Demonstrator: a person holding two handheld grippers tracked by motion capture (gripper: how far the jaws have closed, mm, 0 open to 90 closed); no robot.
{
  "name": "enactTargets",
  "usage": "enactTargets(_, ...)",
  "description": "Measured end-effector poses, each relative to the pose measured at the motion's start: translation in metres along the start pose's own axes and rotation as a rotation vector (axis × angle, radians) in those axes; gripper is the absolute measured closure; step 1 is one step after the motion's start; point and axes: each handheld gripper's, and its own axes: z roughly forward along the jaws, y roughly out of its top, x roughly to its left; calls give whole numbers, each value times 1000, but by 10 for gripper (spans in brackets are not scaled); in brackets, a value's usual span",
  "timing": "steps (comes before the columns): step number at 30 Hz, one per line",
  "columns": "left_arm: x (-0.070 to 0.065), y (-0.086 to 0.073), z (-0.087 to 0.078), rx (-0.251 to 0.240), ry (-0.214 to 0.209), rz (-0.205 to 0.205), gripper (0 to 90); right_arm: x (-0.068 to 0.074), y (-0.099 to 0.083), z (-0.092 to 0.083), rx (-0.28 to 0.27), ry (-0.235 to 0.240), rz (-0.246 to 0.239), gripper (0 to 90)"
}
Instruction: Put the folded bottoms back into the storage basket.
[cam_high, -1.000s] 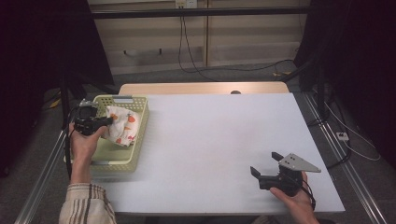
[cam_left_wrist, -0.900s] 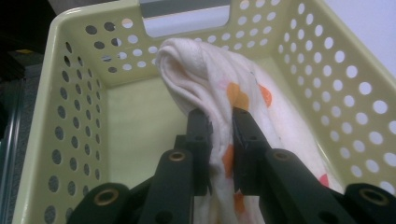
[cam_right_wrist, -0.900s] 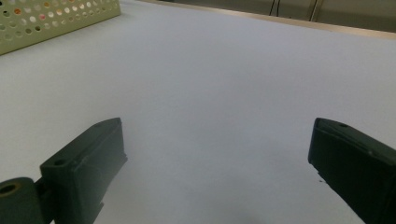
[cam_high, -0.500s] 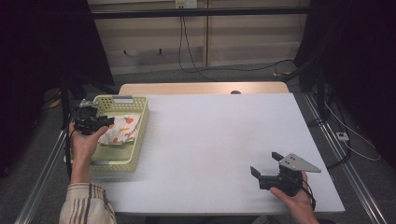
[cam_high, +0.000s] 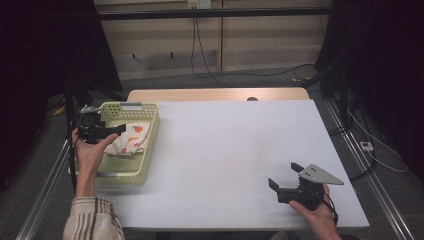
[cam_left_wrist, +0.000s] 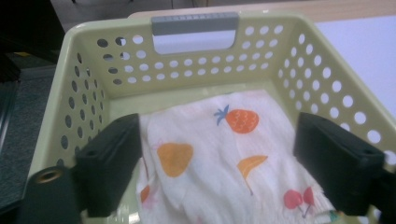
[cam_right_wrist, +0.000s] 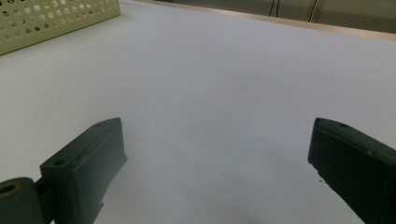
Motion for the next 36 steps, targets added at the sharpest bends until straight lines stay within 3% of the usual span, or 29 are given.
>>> enactTargets(6, 2, 0, -1, -9, -23, -7, 53, 0, 0, 0, 1, 2, -1, 39)
enactTargets(16, 0, 1, -9, -51, 8, -6, 49, -1, 0, 0, 0, 0, 7, 39)
enactTargets(19, 0, 0, -9, -42, -13, -6, 51, -1, -1, 0, 2, 0, 6, 39)
enactTargets(23, 0, 0, -7, -71, -36, -8, 51, -3, -1, 0, 2, 0, 17, 39)
enactTargets(26, -3, -2, -6, -111, -62, 21, 52, -3, -1, 0, 1, 3, 17, 39)
enactTargets(29, -6, -2, -7, -135, -62, 48, 55, -4, -1, 0, 0, 0, 20, 39)
enactTargets(32, -7, -1, -10, -153, -66, 52, 46, -4, -1, 0, -1, -2, 19, 38)
enactTargets(36, -8, -3, -12, -135, -88, 40, 40, -4, -1, 0, 0, -4, 21, 38)
